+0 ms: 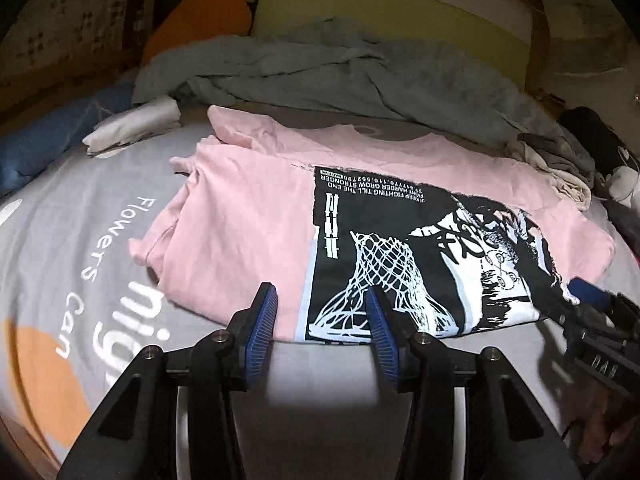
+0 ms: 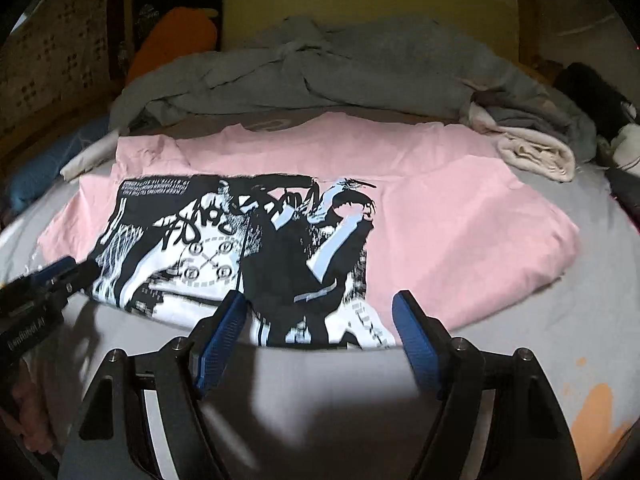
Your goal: Fold small clothes
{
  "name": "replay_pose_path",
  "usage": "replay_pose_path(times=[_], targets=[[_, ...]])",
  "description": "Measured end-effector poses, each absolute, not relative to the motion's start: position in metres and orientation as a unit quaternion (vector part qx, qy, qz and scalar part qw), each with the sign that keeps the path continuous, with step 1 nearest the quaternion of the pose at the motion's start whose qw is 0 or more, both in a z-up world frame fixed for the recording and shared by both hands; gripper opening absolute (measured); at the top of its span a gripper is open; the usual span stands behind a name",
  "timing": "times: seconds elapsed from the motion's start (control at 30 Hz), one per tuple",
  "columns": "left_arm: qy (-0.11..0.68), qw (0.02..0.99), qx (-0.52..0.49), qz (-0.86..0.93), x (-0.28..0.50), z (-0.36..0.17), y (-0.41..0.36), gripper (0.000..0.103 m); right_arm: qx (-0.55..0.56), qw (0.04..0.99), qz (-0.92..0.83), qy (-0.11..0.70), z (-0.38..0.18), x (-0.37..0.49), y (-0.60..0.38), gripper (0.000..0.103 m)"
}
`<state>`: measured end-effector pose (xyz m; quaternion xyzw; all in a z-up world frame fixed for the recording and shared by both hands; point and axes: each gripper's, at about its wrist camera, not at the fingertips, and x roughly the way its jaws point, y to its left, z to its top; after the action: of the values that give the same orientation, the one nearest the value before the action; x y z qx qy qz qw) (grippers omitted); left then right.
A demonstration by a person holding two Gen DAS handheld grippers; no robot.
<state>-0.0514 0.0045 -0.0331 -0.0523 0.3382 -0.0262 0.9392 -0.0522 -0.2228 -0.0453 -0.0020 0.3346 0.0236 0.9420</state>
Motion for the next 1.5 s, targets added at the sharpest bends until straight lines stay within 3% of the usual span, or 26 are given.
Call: replay_pose_path(times=[0.17, 0.37, 0.53, 0.7, 0.77, 0.8, 0.87, 0.97, 1.17, 1.3, 1.33, 1.4, 1.5], targets=[[0.298, 0.944, -0.085, -0.113, -0.054, -0.004, -0.004, 0.045, 0.036, 0.958, 0.061, 0.277, -0.02, -0.059, -0.225, 0.077], [0.371, 0.912, -0.093, -0.149, -0.018, -0.033, -0.024, 0.041, 0.024, 0.934, 0.067, 0.349, -0.048, -0.037, -0.215, 0.077], [0.359, 0.921, -0.058, -0.138, -0.03, -0.036, -0.028, 0.038, -0.059, 0.946, 0.051, 0.314, -0.044, -0.058, -0.199, 0.077], [0.344, 0.936, -0.049, -0.057, -0.007, -0.014, 0.012, 0.038, -0.061, 0.963, -0.031, 0.26, -0.017, -0.054, -0.225, 0.077], [0.371, 0.926, -0.066, -0.019, 0.005, -0.016, 0.039, 0.036, -0.059, 0.96, -0.072, 0.265, -0.015, -0.048, -0.243, 0.056], [0.385, 0.919, -0.081, -0.003, 0.007, -0.021, 0.055, 0.032, -0.043, 0.956, -0.082, 0.279, -0.016, -0.044, -0.256, 0.05], [0.401, 0.907, -0.129, 0.006, 0.005, -0.031, 0.08, 0.004, 0.003, 0.941, -0.111, 0.32, -0.025, -0.035, -0.285, 0.02], [0.405, 0.904, -0.134, 0.011, 0.002, -0.037, 0.085, 0.003, 0.074, 0.92, -0.138, 0.359, -0.041, -0.027, -0.321, 0.004], [0.356, 0.928, -0.101, 0.034, -0.016, -0.02, 0.072, 0.004, 0.064, 0.927, -0.196, 0.314, -0.026, -0.036, -0.329, 0.001], [0.302, 0.946, -0.117, -0.005, -0.032, 0.008, 0.075, 0.021, 0.12, 0.95, -0.116, 0.265, -0.007, -0.05, -0.326, 0.001], [0.311, 0.946, -0.096, 0.01, -0.026, 0.009, 0.072, 0.028, 0.122, 0.953, -0.098, 0.259, -0.003, -0.051, -0.323, 0.001], [0.335, 0.94, -0.056, 0.043, -0.017, 0.004, 0.068, 0.028, 0.111, 0.955, -0.084, 0.262, -0.003, -0.046, -0.313, 0.001], [0.407, 0.906, -0.089, 0.079, -0.001, -0.025, 0.086, 0.031, 0.091, 0.933, -0.133, 0.323, -0.022, -0.029, -0.316, 0.001]])
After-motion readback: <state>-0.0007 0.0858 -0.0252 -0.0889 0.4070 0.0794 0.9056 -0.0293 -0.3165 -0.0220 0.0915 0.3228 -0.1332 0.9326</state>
